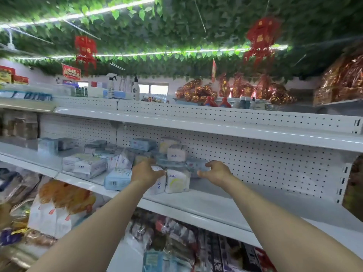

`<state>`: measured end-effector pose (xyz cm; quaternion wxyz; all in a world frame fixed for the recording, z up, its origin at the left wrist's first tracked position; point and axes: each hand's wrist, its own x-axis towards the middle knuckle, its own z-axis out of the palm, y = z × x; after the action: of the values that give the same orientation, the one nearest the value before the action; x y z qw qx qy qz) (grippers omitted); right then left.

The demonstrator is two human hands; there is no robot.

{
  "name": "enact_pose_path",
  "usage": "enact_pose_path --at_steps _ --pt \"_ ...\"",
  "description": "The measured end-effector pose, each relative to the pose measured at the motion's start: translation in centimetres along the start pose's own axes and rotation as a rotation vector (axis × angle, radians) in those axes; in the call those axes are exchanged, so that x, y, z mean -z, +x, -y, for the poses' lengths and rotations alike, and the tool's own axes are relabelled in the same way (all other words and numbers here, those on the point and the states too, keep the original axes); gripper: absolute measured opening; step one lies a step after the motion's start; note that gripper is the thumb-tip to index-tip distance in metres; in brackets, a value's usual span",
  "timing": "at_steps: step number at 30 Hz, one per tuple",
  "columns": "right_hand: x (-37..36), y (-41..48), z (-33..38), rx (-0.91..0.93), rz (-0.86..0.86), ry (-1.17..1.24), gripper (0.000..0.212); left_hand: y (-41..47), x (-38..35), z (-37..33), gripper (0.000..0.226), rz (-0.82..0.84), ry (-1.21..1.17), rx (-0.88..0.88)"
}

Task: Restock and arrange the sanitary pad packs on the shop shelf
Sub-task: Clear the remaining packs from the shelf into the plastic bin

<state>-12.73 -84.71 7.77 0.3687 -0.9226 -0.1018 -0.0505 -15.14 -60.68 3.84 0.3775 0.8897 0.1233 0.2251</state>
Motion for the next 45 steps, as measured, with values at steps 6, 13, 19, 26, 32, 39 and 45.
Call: enact_pose_path --at_steps 6,13,19,26,32,39,45 --pt "-4.3 6.0 1.5 -0.154 0.0 0.139 0.04 7.7 -1.4 2.8 0.059 0.187 0.006 -0.033" --pt "-7.0 10.5 2.3 -0.186 -0.061 0.171 0.053 14.6 -3.4 3.8 0.073 0.298 -0.092 -0.006" --pt "-8.5 13.0 1.6 -0.211 -0.033 0.218 0.035 18.0 -5.6 4.4 0.084 0.426 -0.103 0.037" --pt "-8.6 13.0 1.5 -0.156 0.293 0.361 0.034 19.2 -6.7 4.7 0.098 0.435 -0.092 0.006" --pt "-8.5 13.9 0.1 -0.169 0.438 0.349 0.087 18.5 -7.0 4.6 0.09 0.327 0.024 -0.033" --pt "-8.9 13.7 -0.9 -0.127 0.483 0.433 0.081 18.3 -5.7 4.5 0.098 0.391 -0.057 -0.018" --pt "-9.2 13.1 -1.8 -0.105 0.476 0.512 0.072 17.3 -2.9 5.0 0.106 0.552 0.008 -0.056"
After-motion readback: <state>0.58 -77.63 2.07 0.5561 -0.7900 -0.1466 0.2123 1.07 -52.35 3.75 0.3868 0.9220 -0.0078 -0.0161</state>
